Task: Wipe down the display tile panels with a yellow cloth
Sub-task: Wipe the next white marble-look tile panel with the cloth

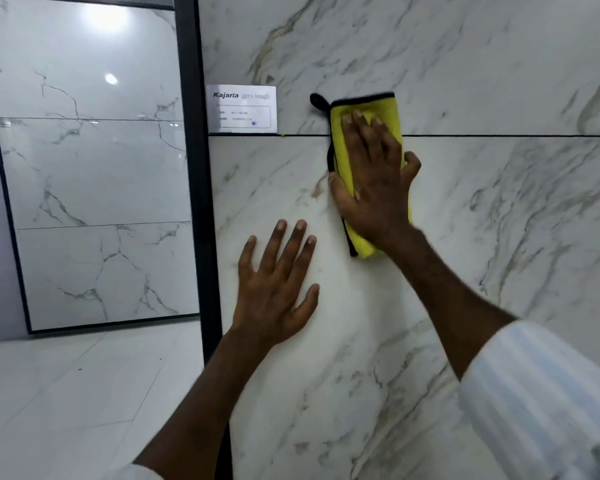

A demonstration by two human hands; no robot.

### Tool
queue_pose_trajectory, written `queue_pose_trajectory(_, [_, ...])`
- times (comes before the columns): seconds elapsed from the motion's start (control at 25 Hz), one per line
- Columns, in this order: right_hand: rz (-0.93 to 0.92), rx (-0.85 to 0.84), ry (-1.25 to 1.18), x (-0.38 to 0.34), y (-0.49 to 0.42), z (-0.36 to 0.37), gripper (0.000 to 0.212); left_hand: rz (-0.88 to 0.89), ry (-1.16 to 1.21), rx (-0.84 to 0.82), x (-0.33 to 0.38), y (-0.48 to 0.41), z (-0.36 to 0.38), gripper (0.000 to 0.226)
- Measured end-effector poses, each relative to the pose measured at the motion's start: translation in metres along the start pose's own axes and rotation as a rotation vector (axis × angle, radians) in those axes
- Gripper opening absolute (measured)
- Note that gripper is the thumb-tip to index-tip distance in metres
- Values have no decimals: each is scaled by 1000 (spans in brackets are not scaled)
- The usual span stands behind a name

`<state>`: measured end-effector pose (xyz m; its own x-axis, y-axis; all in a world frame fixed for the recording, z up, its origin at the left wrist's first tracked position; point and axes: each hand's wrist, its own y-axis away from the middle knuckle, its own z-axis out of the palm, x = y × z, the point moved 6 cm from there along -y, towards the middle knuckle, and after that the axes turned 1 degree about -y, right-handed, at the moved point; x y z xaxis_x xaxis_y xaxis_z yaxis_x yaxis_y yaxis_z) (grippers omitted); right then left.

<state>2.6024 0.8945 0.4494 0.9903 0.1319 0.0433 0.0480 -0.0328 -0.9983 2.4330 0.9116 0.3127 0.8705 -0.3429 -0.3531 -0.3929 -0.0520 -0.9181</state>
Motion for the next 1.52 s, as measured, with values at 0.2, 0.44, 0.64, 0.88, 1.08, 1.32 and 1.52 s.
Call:
queue_pose_trajectory(0.2, [-4,-15,20,16,121,0,77,10,-54,17,0,2,6,72])
queue_pose_trajectory(0.44, [-84,14,-56,36,21,-8,76,-94,-6,34,35,-5,7,68])
queue_pose_trajectory(0.64, [-36,18,-76,34,97,-7,74,-116,-70,-108,72,18,25,69])
queue_pose_trajectory(0.88, [-17,-118,-68,12,302,2,80,-94,-27,-181,82,76,26,72])
queue_pose_trajectory(1.08, [-44,-191,-69,6,355,-2,86,-83,-44,-282,103,185,45,76])
queue_pose_trajectory(1.32, [62,-76,-56,8,339,7,74,-112,21,-219,104,184,50,73])
queue_pose_trajectory(1.52, [-33,-329,-2,-10,517,5,89,-92,39,-191,101,189,52,72])
